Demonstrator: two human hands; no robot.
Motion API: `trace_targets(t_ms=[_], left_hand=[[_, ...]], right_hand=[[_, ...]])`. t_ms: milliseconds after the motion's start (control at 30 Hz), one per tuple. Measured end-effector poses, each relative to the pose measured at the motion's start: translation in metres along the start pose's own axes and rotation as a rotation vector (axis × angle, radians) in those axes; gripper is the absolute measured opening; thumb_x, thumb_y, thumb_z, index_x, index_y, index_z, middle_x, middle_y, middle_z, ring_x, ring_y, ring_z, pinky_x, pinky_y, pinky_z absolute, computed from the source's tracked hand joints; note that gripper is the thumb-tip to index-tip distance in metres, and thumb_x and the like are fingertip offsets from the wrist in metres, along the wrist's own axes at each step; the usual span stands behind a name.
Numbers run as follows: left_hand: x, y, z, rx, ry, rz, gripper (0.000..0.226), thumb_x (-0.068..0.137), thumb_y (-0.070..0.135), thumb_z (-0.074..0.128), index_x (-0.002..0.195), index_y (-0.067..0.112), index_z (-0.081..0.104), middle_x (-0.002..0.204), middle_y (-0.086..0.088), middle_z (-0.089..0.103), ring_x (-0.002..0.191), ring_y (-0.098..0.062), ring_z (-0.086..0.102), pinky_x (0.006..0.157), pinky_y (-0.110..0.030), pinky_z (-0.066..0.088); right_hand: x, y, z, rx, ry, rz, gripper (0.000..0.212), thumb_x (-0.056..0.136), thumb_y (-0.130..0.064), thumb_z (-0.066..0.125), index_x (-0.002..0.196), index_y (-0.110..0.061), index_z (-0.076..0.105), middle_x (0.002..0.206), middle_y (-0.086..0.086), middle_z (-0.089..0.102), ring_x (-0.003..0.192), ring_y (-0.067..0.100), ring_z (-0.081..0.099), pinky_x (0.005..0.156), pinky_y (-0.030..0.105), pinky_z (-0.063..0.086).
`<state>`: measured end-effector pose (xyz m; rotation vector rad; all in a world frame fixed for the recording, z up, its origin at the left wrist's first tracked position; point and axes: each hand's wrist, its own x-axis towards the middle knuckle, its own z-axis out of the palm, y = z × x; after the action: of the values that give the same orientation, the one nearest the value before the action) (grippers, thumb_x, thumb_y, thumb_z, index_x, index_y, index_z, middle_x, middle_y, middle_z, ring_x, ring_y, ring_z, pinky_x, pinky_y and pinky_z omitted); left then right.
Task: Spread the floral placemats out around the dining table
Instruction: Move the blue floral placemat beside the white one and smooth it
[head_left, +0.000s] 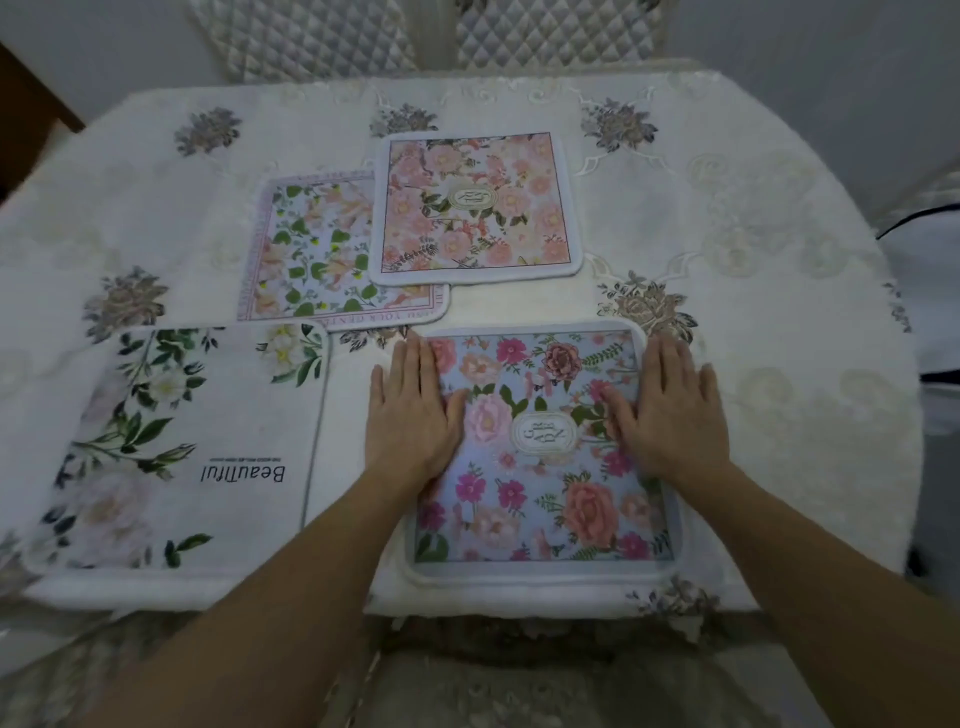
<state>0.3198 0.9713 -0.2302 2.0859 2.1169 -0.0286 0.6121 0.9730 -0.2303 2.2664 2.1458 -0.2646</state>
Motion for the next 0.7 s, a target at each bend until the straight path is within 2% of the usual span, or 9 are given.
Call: trace_targets(t_ms=[133, 200, 300, 433, 700], left_hand=[[-0.067, 0.048, 0.013, -0.063, 0.007, 0.186, 0.072, 0.101, 0.056, 0.014, 0.156, 0.012, -0.003, 0.165, -0.004, -0.008, 0.151, -0.017, -0.011, 0.123, -0.045, 0.004], [-0.082, 0.060, 0.020, -0.066, 0.003, 0.194, 0.072, 0.100, 0.057, 0.012, 0.156, 0.013, -0.002, 0.165, -0.003, -0.007, 0.151, -0.015, -0.011, 0.123, -0.046, 0.005], [-0.085, 0.043, 0.018, -0.038, 0.017, 0.158, 0.073, 0.099, 0.058, 0.014, 0.156, 0.015, -0.002, 0.165, -0.001, -0.005, 0.151, -0.014, -0.008, 0.123, -0.042, 0.003], [-0.091, 0.021, 0.016, 0.001, -0.026, 0.150, 0.075, 0.098, 0.060, 0.013, 0.156, 0.016, -0.006, 0.165, -0.001, -0.008, 0.151, -0.013, -0.012, 0.123, -0.041, 0.005], [-0.090, 0.018, -0.006, 0.009, -0.161, 0.146, 0.077, 0.096, 0.062, 0.007, 0.154, 0.017, -0.015, 0.163, -0.001, -0.017, 0.149, -0.016, -0.018, 0.123, -0.038, -0.005]], right_hand=[[-0.053, -0.041, 0.006, 0.041, 0.042, -0.194, 0.076, 0.100, -0.056, 0.021, 0.154, -0.003, 0.012, 0.163, 0.015, 0.009, 0.151, 0.027, 0.007, 0.121, 0.049, 0.014], [-0.075, -0.054, 0.013, 0.059, 0.019, -0.265, 0.076, 0.099, -0.057, 0.022, 0.154, -0.006, 0.016, 0.163, 0.012, 0.014, 0.151, 0.024, 0.009, 0.122, 0.046, 0.014], [-0.082, -0.038, 0.017, 0.044, 0.033, -0.223, 0.081, 0.097, -0.062, 0.025, 0.155, -0.006, 0.014, 0.163, 0.010, 0.012, 0.152, 0.022, 0.007, 0.122, 0.044, 0.014], [-0.086, -0.009, 0.018, 0.028, -0.003, -0.184, 0.083, 0.095, -0.066, 0.016, 0.156, -0.012, -0.004, 0.165, 0.006, -0.002, 0.152, 0.018, -0.003, 0.123, 0.042, 0.009], [-0.089, -0.002, 0.007, 0.007, -0.065, -0.153, 0.084, 0.094, -0.067, 0.012, 0.156, -0.012, -0.004, 0.164, 0.010, 0.006, 0.152, 0.023, 0.003, 0.122, 0.040, 0.007]])
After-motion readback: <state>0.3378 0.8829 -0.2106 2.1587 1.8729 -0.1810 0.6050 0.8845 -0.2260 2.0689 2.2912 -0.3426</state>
